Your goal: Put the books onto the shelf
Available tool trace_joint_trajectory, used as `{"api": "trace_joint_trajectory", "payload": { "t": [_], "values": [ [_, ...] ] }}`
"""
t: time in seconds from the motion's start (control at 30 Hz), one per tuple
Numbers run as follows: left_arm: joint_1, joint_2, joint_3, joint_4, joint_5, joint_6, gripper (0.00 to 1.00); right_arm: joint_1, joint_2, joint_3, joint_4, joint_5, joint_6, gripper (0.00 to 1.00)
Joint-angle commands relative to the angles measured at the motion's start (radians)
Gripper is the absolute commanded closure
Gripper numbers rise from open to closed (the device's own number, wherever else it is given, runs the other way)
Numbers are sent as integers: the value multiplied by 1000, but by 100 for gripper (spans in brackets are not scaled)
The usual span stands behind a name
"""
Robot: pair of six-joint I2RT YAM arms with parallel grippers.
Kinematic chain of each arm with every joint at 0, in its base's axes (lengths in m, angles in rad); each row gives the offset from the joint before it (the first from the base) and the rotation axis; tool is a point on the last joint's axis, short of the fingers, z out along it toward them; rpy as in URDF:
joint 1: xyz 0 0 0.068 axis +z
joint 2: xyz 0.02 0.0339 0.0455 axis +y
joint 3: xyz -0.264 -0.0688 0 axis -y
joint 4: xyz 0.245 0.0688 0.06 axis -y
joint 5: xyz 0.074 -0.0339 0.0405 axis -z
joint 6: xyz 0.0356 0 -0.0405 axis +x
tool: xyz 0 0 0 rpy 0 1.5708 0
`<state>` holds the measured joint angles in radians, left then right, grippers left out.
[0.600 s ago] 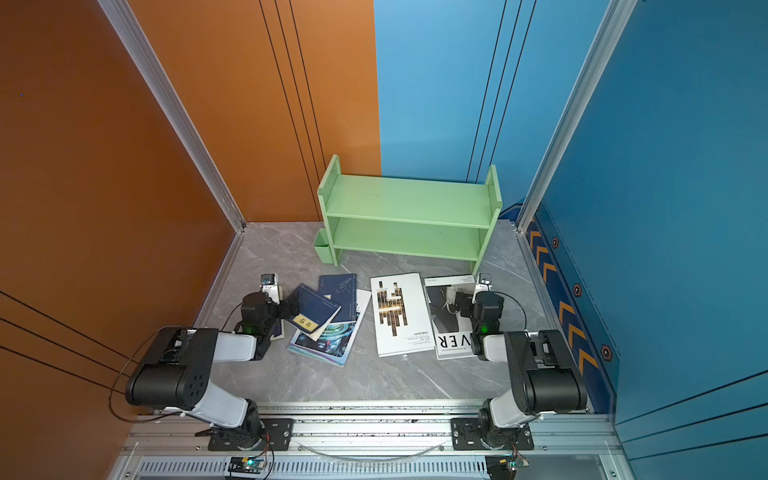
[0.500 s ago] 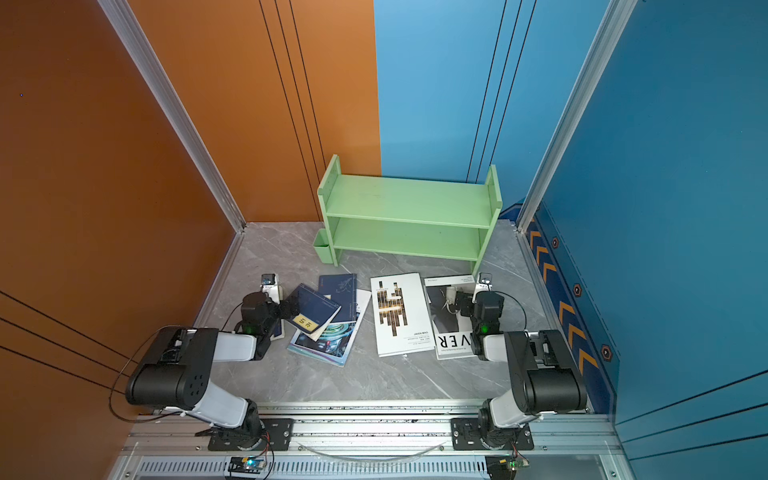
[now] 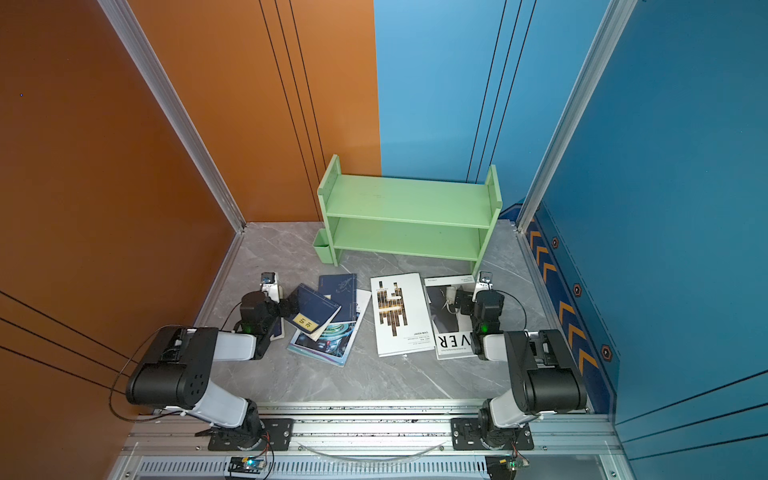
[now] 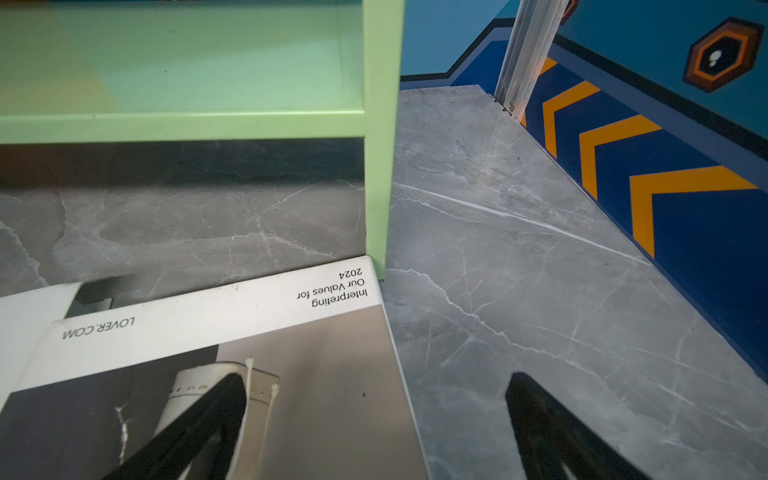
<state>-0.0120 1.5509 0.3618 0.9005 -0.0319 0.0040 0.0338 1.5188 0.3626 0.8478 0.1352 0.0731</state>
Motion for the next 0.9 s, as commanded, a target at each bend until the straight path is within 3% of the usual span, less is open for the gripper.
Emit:
{"api": "trace_joint_trajectory", "payload": {
  "t": [0.0,0.77,0.87],
  "values": [
    [7,10,21,12,20,16,2,3,14,20,17,11,-19,0],
    [7,6,17,13,20,15,2,0,12,26,14,6,-18,0],
    [-3,-23,12,7,17,29,2,12,-47,102,-156,11,-27,0]
  ]
}}
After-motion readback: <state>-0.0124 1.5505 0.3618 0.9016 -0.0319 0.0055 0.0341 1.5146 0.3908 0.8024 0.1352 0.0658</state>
